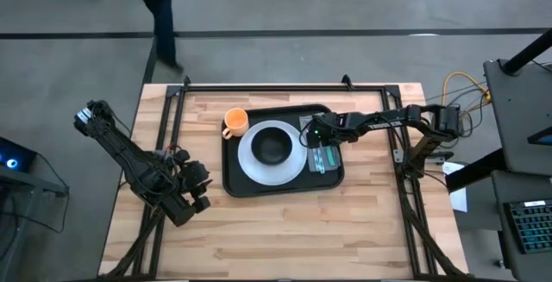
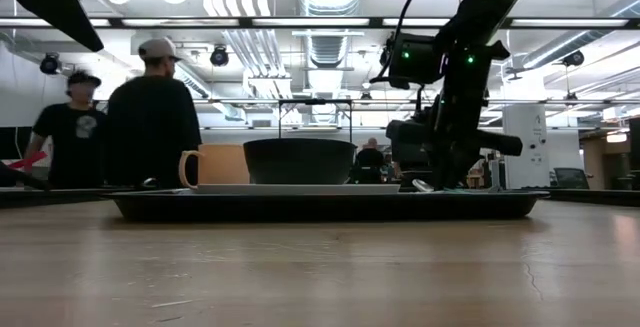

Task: Set up tray
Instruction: Put the blue spoon on the gray napkin to the right of the blue knife, then return to Home Position

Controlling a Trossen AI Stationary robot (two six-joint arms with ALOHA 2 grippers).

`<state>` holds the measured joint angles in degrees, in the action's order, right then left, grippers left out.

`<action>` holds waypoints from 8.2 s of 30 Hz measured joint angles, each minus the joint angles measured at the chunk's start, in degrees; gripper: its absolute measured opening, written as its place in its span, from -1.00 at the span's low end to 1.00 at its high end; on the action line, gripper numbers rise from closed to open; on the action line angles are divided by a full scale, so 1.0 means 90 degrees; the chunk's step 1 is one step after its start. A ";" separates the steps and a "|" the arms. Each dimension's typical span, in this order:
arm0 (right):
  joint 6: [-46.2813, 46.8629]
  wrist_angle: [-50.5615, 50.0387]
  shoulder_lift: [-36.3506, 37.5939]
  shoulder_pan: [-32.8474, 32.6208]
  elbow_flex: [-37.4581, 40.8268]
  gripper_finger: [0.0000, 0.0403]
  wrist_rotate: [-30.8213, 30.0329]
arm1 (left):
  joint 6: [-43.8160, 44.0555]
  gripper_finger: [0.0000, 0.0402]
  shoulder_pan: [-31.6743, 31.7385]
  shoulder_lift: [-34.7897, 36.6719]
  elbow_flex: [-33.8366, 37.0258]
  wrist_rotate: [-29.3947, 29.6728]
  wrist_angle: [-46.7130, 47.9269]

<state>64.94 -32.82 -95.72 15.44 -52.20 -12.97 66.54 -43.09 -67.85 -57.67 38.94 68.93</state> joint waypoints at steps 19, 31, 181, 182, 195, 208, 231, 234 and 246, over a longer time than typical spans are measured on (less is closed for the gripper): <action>0.0253 -0.0181 0.0019 0.0006 -0.0414 -0.45 0.0603 | 0.0000 -0.51 0.0000 0.0000 0.0007 -0.0287 -0.0005; -0.1691 -0.3253 0.0483 -0.0498 -0.2932 -0.54 -0.0103 | -0.0061 -0.51 0.0000 0.0000 0.0019 -0.0187 -0.0003; -0.6714 0.3617 1.0637 -0.2713 0.4124 -0.64 0.1413 | -0.5593 -0.51 0.4532 0.6005 0.6331 -0.3315 -0.7883; -0.6714 0.3703 1.0637 -0.2713 0.4201 -0.65 0.1413 | -0.5593 -0.51 0.4532 0.5950 0.6331 -0.3315 -0.7883; -0.6643 0.4471 1.0637 -0.2713 0.5227 -0.61 0.1418 | -0.5593 -0.51 0.4532 0.5282 0.6331 -0.3315 -0.7879; -0.6662 0.4515 1.0637 -0.2714 0.5612 -0.61 0.1445 | -0.5593 -0.51 0.4532 0.4801 0.6331 -0.3315 -0.7876; -0.7158 0.3999 1.0237 -0.2695 0.5732 -0.58 -0.3848 | -0.5591 -0.51 0.4534 0.4568 0.6334 -0.3303 -0.7900; -0.7268 0.3985 1.0248 -0.2693 0.5734 -0.57 -0.4048 | -0.5591 -0.51 0.4534 0.4568 0.6334 -0.3304 -0.7906; -0.7687 0.4050 1.0217 -0.2829 0.5734 -0.65 -0.2660 | -0.5591 -0.51 0.4534 0.4571 0.6334 -0.3308 -0.7915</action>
<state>-4.25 3.63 -3.77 -10.02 -0.60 -36.91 16.23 -2.28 -26.72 -0.67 9.17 -2.31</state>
